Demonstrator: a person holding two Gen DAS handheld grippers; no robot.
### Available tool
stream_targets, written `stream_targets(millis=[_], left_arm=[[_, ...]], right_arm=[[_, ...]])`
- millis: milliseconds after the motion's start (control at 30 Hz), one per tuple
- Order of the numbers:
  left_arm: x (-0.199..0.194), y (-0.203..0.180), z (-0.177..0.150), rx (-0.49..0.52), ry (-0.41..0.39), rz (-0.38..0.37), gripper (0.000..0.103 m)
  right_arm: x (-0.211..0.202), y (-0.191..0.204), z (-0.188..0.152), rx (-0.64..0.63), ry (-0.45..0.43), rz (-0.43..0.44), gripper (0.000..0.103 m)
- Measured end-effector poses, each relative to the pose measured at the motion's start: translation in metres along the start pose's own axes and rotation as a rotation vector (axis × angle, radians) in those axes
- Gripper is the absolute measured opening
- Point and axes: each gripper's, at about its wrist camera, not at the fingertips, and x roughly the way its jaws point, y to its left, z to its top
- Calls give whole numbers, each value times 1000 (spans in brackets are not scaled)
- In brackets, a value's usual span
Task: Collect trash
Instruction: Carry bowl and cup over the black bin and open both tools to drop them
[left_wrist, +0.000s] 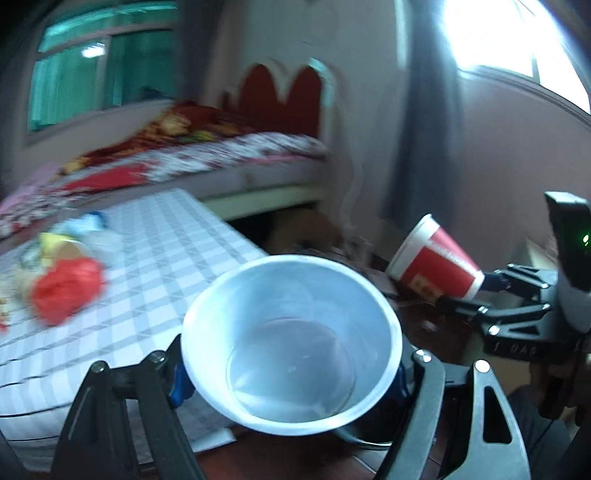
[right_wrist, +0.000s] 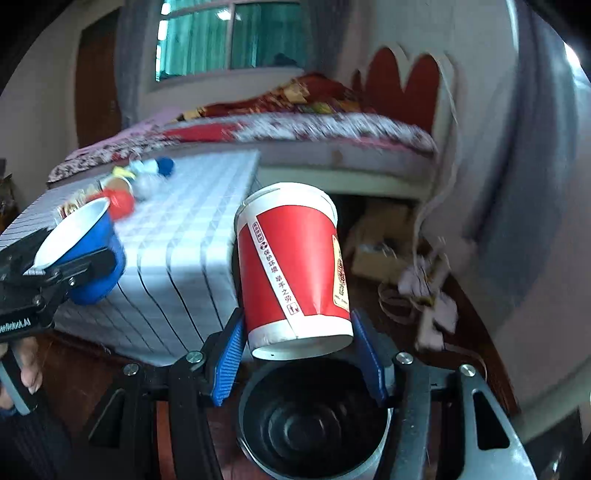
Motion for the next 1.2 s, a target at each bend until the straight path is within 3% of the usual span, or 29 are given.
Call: stream_targets(millis=[167, 467, 500, 533, 567, 667, 833, 1033, 1200], left_arm=[[38, -43, -13, 52, 97, -129, 79], [92, -76, -36, 20, 263, -246, 82], [97, -75, -38, 11, 279, -239, 85], [102, -71, -41, -12, 300, -224, 100], [102, -67, -45, -50, 301, -227, 103], [101, -56, -50, -98, 329, -170, 103], [86, -54, -57, -65, 319, -19, 103], [64, -52, -50, -48, 285, 67, 103], [58, -42, -34, -56, 259, 110, 103]], right_arm=[[7, -29, -38, 4, 82, 19, 59], [55, -62, -77, -1, 216, 139, 60], [67, -66, -83, 3, 262, 162, 63], [75, -69, -88, 8, 290, 149, 80], [79, -71, -94, 8, 306, 124, 88], [85, -78, -103, 28, 337, 84, 88], [79, -79, -104, 102, 322, 34, 89], [72, -65, -93, 104, 279, -29, 101], [65, -59, -78, 119, 241, -41, 102]])
